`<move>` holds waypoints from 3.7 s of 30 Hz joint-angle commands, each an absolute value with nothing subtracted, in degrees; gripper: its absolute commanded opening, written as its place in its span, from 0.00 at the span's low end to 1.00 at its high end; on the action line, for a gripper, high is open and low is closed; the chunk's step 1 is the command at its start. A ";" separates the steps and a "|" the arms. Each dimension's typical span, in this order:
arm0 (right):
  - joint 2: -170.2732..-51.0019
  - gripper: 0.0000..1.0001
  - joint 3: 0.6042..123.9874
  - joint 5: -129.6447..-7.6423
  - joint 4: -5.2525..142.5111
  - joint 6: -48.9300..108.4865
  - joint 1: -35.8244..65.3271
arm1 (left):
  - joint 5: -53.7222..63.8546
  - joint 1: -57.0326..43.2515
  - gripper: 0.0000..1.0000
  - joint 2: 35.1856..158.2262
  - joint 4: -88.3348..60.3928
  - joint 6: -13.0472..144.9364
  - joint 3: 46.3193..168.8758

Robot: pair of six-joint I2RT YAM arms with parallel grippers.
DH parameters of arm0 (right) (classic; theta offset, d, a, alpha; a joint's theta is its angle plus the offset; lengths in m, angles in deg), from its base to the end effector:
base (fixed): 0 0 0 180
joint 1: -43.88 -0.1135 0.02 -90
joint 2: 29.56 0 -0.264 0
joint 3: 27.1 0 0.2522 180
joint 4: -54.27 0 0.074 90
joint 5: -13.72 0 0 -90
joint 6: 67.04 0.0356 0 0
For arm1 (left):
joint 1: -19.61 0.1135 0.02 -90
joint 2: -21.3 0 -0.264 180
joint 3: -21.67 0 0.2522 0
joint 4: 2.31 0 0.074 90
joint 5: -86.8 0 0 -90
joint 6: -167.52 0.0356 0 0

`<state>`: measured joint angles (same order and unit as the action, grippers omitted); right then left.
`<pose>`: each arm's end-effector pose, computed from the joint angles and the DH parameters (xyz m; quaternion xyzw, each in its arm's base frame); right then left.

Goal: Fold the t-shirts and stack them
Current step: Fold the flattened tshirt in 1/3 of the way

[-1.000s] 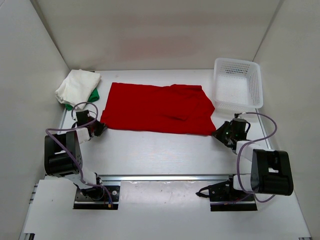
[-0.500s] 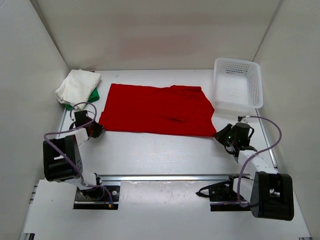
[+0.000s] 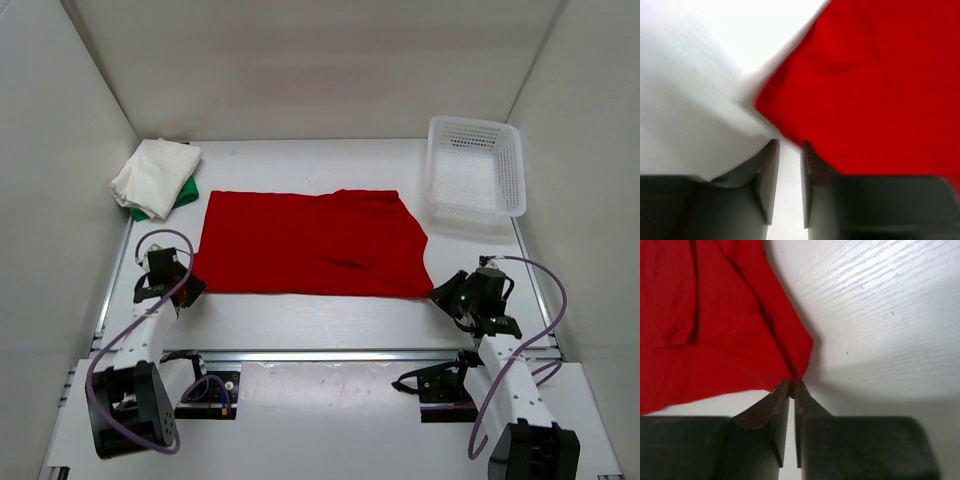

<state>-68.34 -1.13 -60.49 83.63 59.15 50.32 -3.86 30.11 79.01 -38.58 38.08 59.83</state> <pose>0.1406 -0.0061 0.1503 0.2773 0.8638 0.2244 0.3558 0.1751 0.0329 0.1616 -0.4050 0.8658 -0.0681 0.2859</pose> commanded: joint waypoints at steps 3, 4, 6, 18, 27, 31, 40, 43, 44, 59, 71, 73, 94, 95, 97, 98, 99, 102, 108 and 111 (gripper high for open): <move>-66.38 0.34 3.44 -61.16 89.73 58.05 49.33 | -5.05 29.90 0.87 75.88 -43.33 39.46 60.38; -66.47 0.40 5.80 -62.56 90.79 57.42 49.24 | -4.34 29.28 0.94 76.49 -42.80 40.08 63.09; -66.91 0.47 10.11 -63.97 91.32 53.66 48.63 | -5.91 26.75 0.98 76.76 -43.50 41.40 67.14; -92.73 0.00 23.30 -61.10 74.29 51.62 31.58 | -1.61 9.09 0.49 81.23 -25.24 42.02 70.49; -111.02 0.36 27.09 -56.16 61.18 53.37 29.99 | 3.48 -7.72 0.44 100.30 -13.19 37.37 75.25; -114.80 0.37 26.31 -55.28 57.94 54.60 29.12 | 3.31 -10.53 0.43 103.03 -8.78 36.30 72.00; -120.69 0.33 27.44 -54.05 54.41 57.59 26.92 | 2.61 -13.17 0.42 100.84 -6.32 36.21 67.69; -123.24 0.33 27.79 -54.22 53.80 57.94 26.13 | 2.87 -13.44 0.43 100.40 -6.14 35.69 66.46; -123.51 0.33 28.06 -54.14 53.80 58.55 26.12 | 3.65 -13.18 0.43 100.40 -5.19 35.17 65.76; -137.66 0.26 51.50 -46.85 52.56 65.33 26.92 | 4.36 -12.47 0.42 98.12 -4.47 34.63 63.82; -119.39 0.07 31.58 -54.57 56.68 57.07 24.02 | 3.66 -11.59 0.42 99.79 -4.56 34.90 65.84; -116.84 0.07 28.78 -55.98 58.62 54.70 22.96 | 5.41 -10.28 0.42 101.01 -3.68 32.89 64.70; -111.48 0.02 13.56 -59.76 67.94 51.88 13.74 | 15.71 0.19 0.43 85.75 -10.35 29.80 42.21; -110.08 0.03 14.34 -59.24 70.56 52.23 12.69 | 15.35 -0.16 0.44 83.37 -12.19 29.80 42.20; -108.93 0.11 16.96 -57.83 72.94 52.14 13.03 | 15.35 -0.34 0.44 81.42 -13.69 29.71 43.94; -108.84 0.18 20.12 -56.35 73.22 51.36 14.33 | 15.96 -0.26 0.44 81.50 -14.05 30.32 46.13; -108.83 0.25 23.19 -55.55 74.09 50.74 16.00 | 15.18 -0.78 0.45 81.94 -14.49 30.85 47.54; -110.76 0.35 30.24 -54.75 72.35 49.25 20.48 | 12.28 -1.57 0.46 83.52 -15.03 33.05 53.79; -126.74 0.33 51.68 -60.26 73.38 43.54 28.05 | 12.54 -3.76 0.46 87.91 -9.93 32.96 58.28; -134.92 0.32 62.92 -64.32 76.02 40.81 30.25 | 12.28 -5.08 0.46 88.19 -8.00 32.70 56.62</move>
